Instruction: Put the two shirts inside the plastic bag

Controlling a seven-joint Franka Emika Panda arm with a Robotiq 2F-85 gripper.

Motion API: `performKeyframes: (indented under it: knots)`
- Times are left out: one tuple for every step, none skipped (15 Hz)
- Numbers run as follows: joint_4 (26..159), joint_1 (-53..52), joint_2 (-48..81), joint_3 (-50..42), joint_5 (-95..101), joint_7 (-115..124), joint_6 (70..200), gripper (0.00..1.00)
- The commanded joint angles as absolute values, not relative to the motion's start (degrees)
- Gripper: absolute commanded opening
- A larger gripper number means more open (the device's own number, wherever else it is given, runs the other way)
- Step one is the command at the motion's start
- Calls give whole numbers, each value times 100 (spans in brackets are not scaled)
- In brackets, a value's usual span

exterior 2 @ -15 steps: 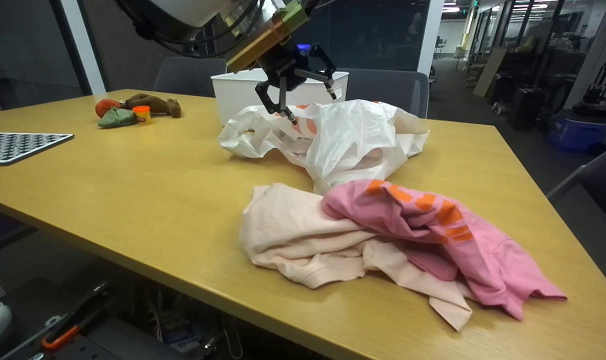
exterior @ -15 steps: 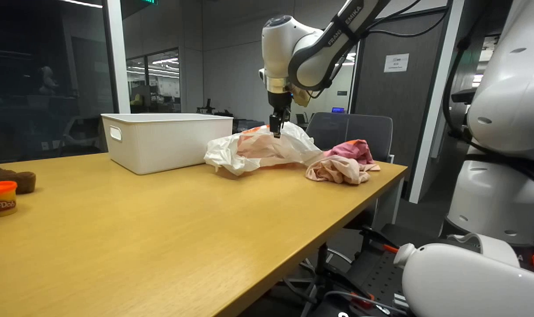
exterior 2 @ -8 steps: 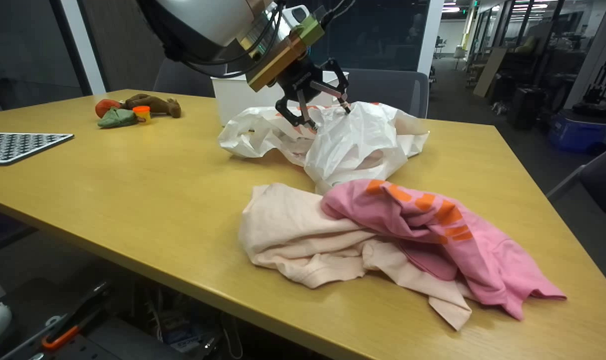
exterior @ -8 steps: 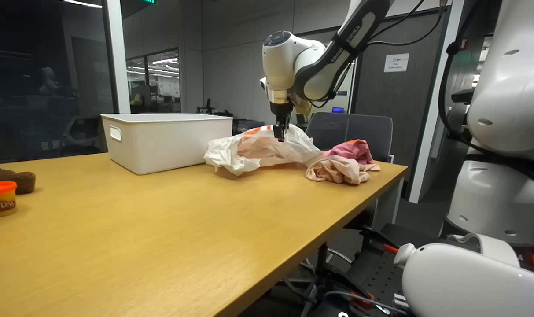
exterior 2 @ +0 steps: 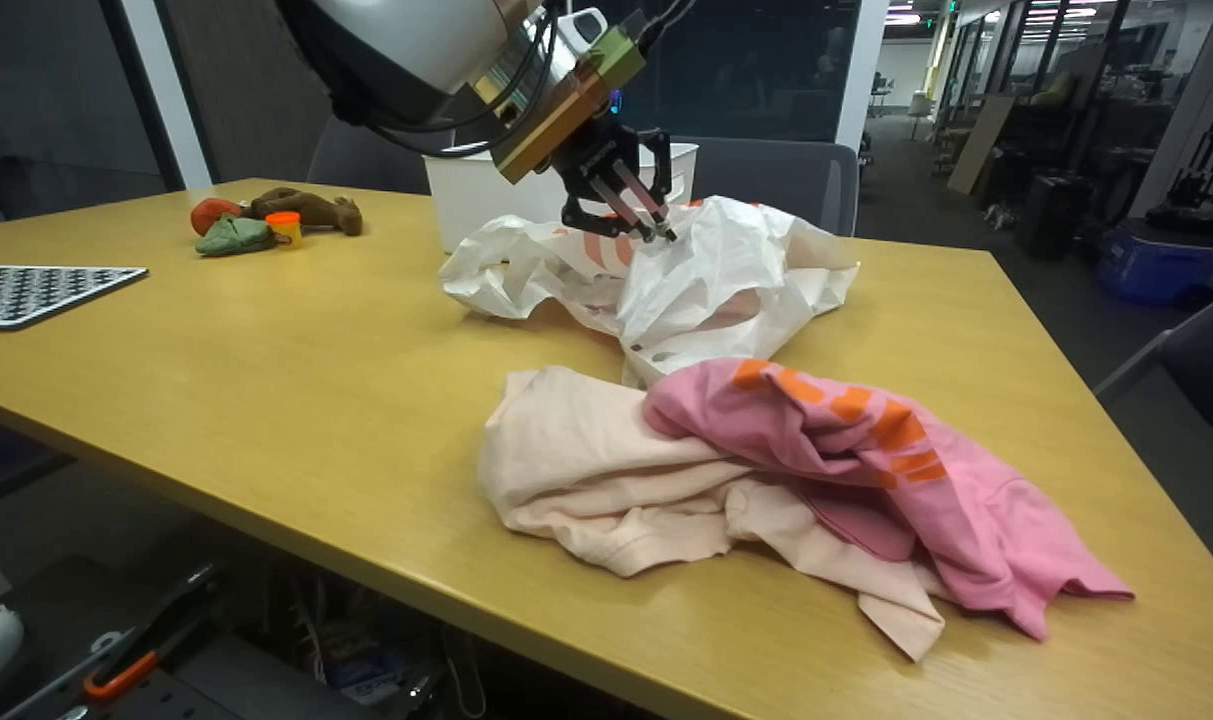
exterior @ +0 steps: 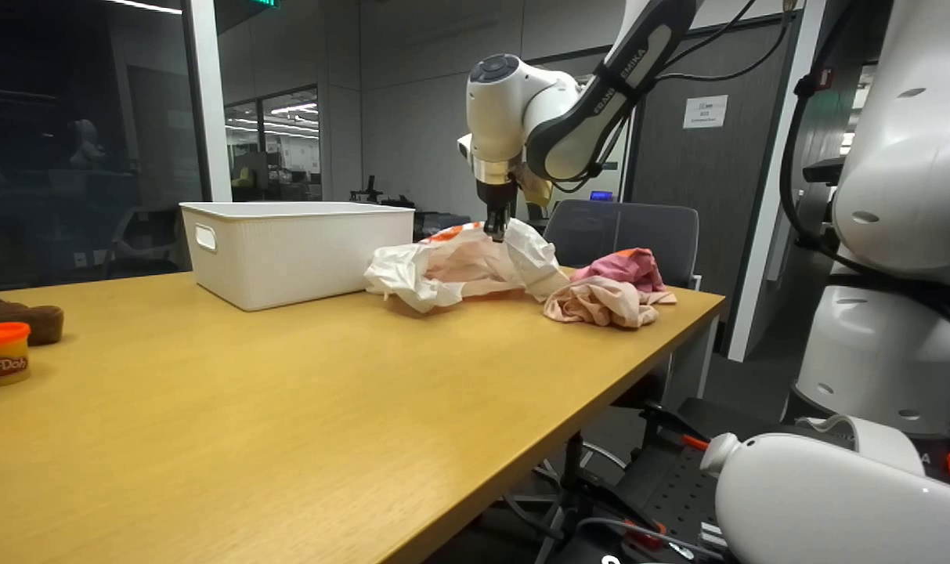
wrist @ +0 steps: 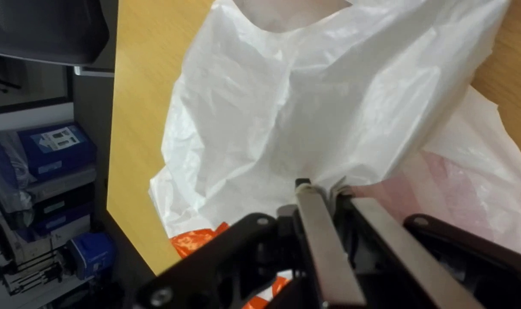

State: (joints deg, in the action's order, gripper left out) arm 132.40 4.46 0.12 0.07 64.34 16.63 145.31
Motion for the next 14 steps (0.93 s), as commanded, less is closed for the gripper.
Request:
performKeyframes:
  knots:
    - [13248, 397, -208, -123, 7518, 2290, 14536, 0]
    - [13227, 402, -268, -133, 7927, 2548, 14478, 0]
    - [13206, 405, -326, -144, 8319, 2803, 14422, 1]
    - [13194, 406, -381, -151, 8699, 3046, 14368, 2]
    - [13177, 474, -437, -87, 9097, 3357, 14314, 2]
    - [13168, 401, -488, -153, 9356, 3596, 14260, 3]
    - [13159, 394, -524, -153, 9634, 3877, 14210, 3]
    - [13147, 382, -527, -152, 9835, 4142, 14142, 3]
    - [13127, 368, -527, -151, 10117, 4522, 14112, 2]
    - [13125, 347, -508, -147, 10260, 4764, 14047, 3]
    - [13108, 329, -481, -143, 10481, 5066, 13998, 0]
    - [13076, 304, -440, -134, 10661, 5392, 13916, 1]
    - [13069, 278, -411, -131, 10706, 5601, 13849, 0]
    - [13051, 245, -401, -123, 10704, 5821, 13818, 0]
